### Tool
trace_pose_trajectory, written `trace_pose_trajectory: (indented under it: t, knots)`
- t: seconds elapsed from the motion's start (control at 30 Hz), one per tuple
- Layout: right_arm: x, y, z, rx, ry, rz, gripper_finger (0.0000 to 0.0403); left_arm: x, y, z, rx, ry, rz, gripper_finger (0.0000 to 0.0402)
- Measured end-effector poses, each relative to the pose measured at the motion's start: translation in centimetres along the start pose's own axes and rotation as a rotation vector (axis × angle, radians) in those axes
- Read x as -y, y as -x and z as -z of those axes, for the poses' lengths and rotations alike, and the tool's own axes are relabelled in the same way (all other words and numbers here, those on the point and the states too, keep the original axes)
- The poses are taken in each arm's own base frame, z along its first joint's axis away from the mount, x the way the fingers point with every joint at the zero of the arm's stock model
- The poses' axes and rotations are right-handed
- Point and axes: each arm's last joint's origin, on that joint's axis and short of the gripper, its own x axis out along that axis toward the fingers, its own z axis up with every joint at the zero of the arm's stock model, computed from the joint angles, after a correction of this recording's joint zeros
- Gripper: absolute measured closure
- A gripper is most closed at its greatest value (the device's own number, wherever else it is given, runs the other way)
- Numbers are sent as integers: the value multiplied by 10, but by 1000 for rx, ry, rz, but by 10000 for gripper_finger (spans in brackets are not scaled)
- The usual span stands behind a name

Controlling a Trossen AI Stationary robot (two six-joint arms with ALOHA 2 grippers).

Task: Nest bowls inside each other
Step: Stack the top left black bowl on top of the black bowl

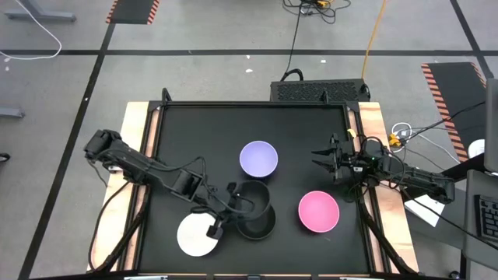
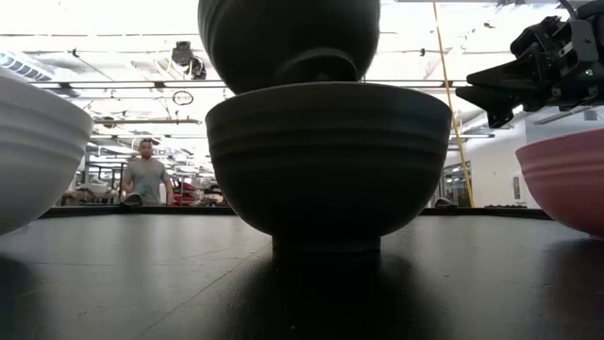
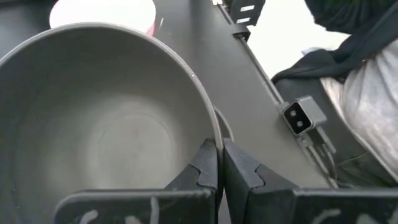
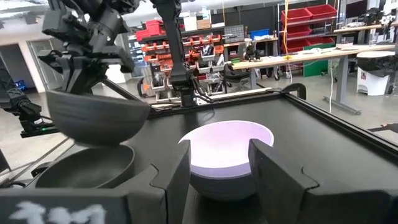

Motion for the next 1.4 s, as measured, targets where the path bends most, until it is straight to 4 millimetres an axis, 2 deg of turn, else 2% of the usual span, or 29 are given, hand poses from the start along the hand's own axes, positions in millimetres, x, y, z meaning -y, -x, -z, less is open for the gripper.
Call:
trace_pose_trajectory:
  t: [0.43, 0.77, 0.93, 1.17, 1.4]
  knots:
    - [0, 0, 0, 0, 0, 0, 250, -2, -34, 16, -98, 76, 13, 396]
    - [0, 0, 0, 0, -1, 0, 250, 0, -36, 15, -86, 87, -12, 396]
    - [0, 0, 0, 0, 1, 0, 250, 3, -56, 23, -132, 110, 11, 396]
    - [0, 0, 0, -2, 0, 0, 250, 7, -83, 20, -171, 71, -20, 396]
    - [0, 0, 0, -4, -1, 1, 250, 10, -88, 16, -263, 34, -124, 396]
